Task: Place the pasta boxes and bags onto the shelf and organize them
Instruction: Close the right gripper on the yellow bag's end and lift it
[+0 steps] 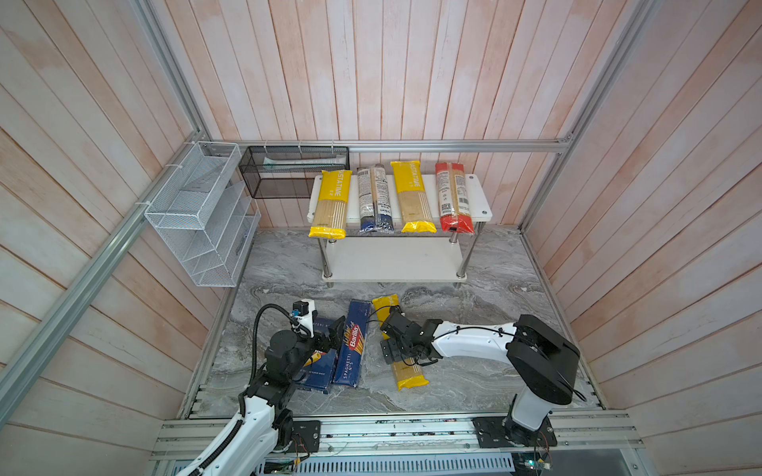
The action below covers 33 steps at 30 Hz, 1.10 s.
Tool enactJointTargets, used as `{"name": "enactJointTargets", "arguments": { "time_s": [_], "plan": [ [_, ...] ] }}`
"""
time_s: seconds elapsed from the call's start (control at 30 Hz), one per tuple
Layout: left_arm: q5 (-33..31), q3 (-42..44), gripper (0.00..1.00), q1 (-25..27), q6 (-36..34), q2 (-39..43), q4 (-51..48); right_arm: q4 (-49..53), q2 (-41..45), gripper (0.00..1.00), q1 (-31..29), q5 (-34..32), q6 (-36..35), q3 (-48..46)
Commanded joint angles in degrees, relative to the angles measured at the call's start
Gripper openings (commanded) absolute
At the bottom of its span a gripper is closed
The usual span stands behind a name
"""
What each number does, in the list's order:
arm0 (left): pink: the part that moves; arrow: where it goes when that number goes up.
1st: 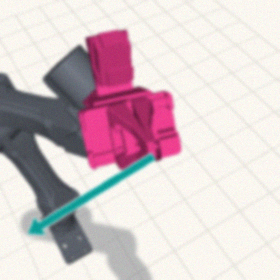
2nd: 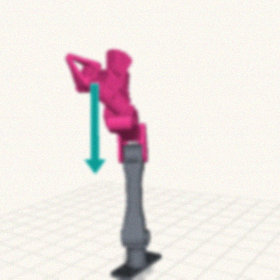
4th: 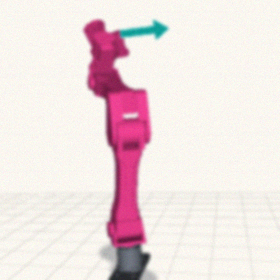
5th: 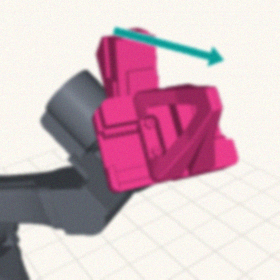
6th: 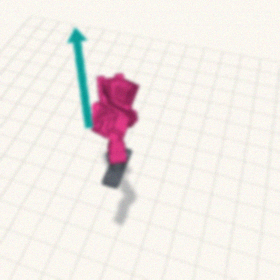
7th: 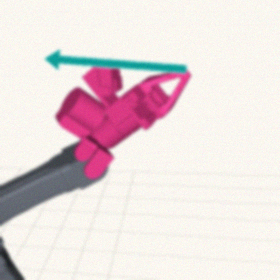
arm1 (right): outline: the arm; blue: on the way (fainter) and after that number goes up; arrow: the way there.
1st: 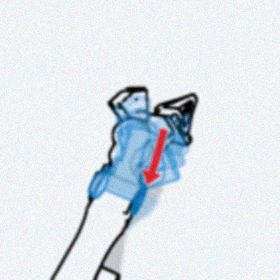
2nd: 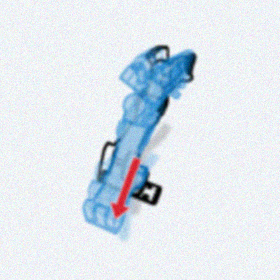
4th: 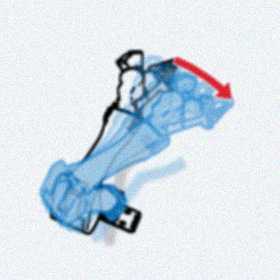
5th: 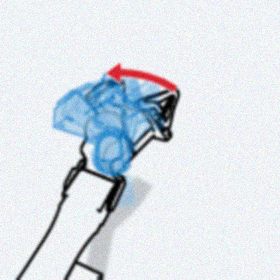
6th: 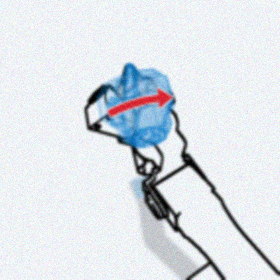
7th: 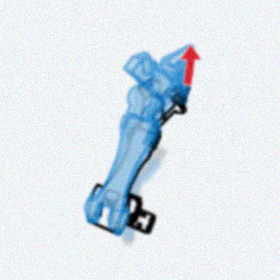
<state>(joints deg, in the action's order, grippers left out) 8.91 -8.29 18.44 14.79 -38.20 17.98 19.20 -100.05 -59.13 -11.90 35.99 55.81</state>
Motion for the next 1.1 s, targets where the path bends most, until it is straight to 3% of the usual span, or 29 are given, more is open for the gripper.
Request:
{"name": "enactJointTargets", "arguments": {
  "time_s": [0.0,0.37,0.7,0.97,1.07],
  "plan": [
    [-0.5,-1.2,1.00,0.2,0.2,0.1,0.7,-1.0,-2.1,0.96,0.6,1.8,0.2,-2.0],
    [-0.5,-1.2,1.00,0.1,0.1,0.0,1.0,-2.5,-2.2,0.87,0.6,2.3,1.9,-5.2],
    [-0.5,-1.3,1.00,0.1,0.0,-0.3,1.2,-5.1,0.1,0.62,0.6,-0.4,2.4,-6.8],
    [-0.1,-1.7,1.00,0.1,-0.1,-2.0,1.8,-5.9,4.9,0.49,0.6,-1.6,2.1,-7.7],
    [0.3,-1.9,1.00,0.1,-0.2,-2.2,1.7,-6.6,6.1,0.39,0.6,-2.3,1.7,-8.4]
  ]
}}
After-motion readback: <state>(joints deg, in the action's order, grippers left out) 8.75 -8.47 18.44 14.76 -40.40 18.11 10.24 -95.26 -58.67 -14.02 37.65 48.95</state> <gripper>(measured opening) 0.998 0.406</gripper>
